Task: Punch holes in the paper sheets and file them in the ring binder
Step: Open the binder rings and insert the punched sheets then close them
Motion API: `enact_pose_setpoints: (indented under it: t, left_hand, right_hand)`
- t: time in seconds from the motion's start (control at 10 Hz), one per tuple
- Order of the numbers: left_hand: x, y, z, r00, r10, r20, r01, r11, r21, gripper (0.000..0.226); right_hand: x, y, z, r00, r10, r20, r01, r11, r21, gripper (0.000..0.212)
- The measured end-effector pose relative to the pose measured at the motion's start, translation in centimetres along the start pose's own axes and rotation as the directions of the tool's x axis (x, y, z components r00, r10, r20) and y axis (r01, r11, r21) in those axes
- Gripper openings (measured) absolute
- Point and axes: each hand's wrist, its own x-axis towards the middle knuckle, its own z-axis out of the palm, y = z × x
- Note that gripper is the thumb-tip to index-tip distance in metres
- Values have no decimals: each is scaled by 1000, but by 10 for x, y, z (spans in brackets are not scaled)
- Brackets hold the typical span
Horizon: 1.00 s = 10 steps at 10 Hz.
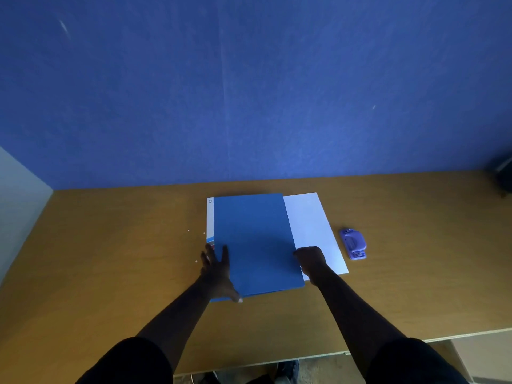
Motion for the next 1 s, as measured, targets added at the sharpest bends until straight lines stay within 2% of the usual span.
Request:
enact_pose_setpoints:
  t: [0.1, 0.2, 0.3, 0.4, 0.5, 0.6, 0.7, 0.8, 0.9, 1.0]
  left_hand:
    - [-3, -2, 12, 998, 38, -53, -31, 992, 120, 151]
    - [-1, -9, 15, 992, 88, -86, -74, 985, 154, 144]
    - [1, -22, 18, 977, 179, -113, -165, 978, 125, 143]
    - [2, -37, 22, 961, 234, -144, -225, 971, 79, 139]
    - [-10, -45, 29, 936, 290, -200, -287, 957, 43, 121]
    - [-17, -54, 37, 941, 243, -236, -278, 952, -131, 102]
    - [-23, -62, 42, 911, 216, -352, -363, 825, -434, 85]
    - [-30, -69, 50, 888, 17, -459, -380, 587, -714, 66]
    - [-35, -71, 49, 836, -263, -482, -363, 394, -844, 35]
    - [-33, -76, 46, 790, -489, -371, -326, 179, -928, 33]
  right_hand:
    - [-2, 1, 1, 1000, 5, -14, -5, 1000, 22, 20]
    - [-3, 2, 0, 1000, 20, 5, -20, 1000, 22, 26]
    - [7, 8, 0, 999, 50, 2, -50, 996, 74, 9]
    - [31, 22, 1, 997, 78, 12, -79, 989, 122, 16]
    - [26, 16, 3, 999, 53, 10, -54, 996, 68, 17]
    - [30, 12, 6, 1000, -19, 0, 19, 989, -144, 18]
    - [23, 4, 8, 997, -67, -35, 53, 953, -298, 13]
    - [21, -2, 12, 997, -61, -45, 44, 948, -316, 20]
    - [19, -4, 16, 995, -86, -53, 60, 925, -376, 29]
    - [19, -2, 18, 989, -127, -72, 86, 905, -416, 29]
